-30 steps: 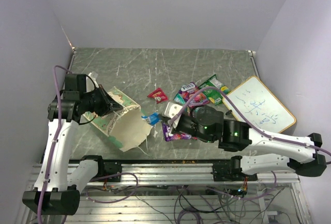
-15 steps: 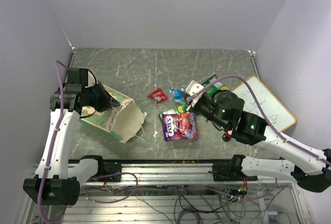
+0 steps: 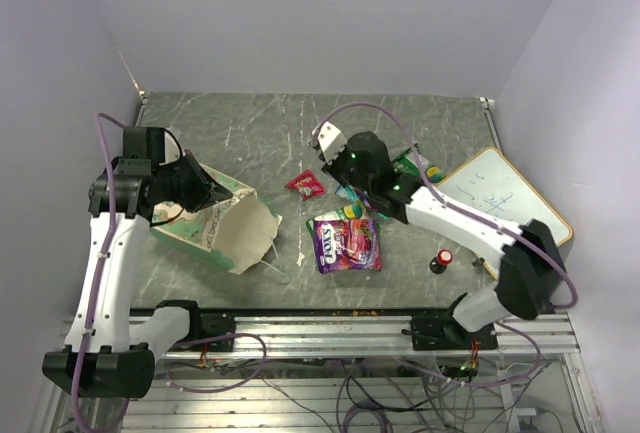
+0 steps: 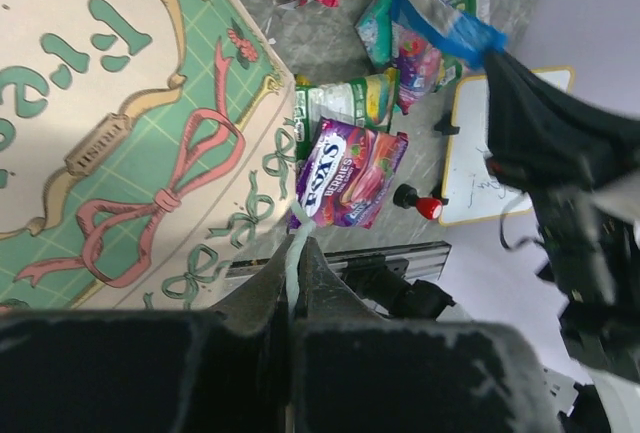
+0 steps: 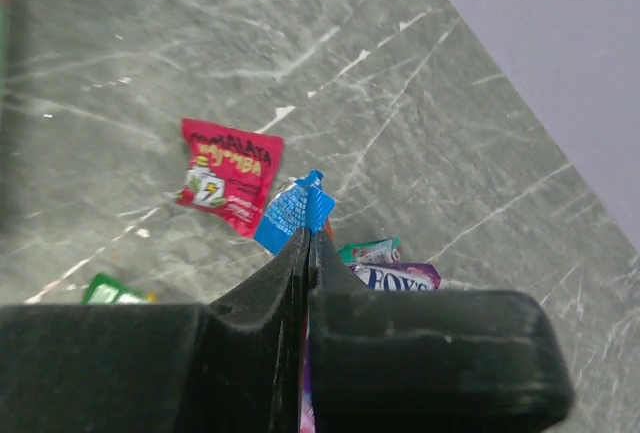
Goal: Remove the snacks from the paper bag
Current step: Place the snack at the center of the board, then adjust the paper bag at the center of the board.
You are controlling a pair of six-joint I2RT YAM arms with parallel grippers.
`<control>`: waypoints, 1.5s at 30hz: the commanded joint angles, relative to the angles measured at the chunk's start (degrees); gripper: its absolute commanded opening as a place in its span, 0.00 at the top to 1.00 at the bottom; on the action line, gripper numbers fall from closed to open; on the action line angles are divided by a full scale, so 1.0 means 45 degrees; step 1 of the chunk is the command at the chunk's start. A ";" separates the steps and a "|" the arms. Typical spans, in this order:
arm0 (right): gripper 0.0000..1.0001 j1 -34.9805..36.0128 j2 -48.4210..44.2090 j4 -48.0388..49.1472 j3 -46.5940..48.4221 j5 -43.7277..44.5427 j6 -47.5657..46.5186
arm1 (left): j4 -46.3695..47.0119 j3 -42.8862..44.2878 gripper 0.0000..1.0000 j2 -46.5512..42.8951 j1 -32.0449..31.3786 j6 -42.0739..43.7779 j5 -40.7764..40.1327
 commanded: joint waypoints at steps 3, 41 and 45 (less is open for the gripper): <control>1.00 -0.0710 0.2345 0.1392 0.1891 0.0765 -0.1919 | -0.0551 0.0714 0.93 -0.0678 -0.0030 -0.0233 0.0343; 0.19 -0.0851 -0.2234 -0.4857 0.1153 0.3293 0.5945 | 0.6081 0.2874 0.93 0.1664 -0.0034 -0.4018 0.3556; 0.18 -0.0894 -0.2518 -0.5044 0.1232 0.3879 0.5846 | 0.8384 0.4070 0.93 0.2720 -0.0028 -0.5629 0.4113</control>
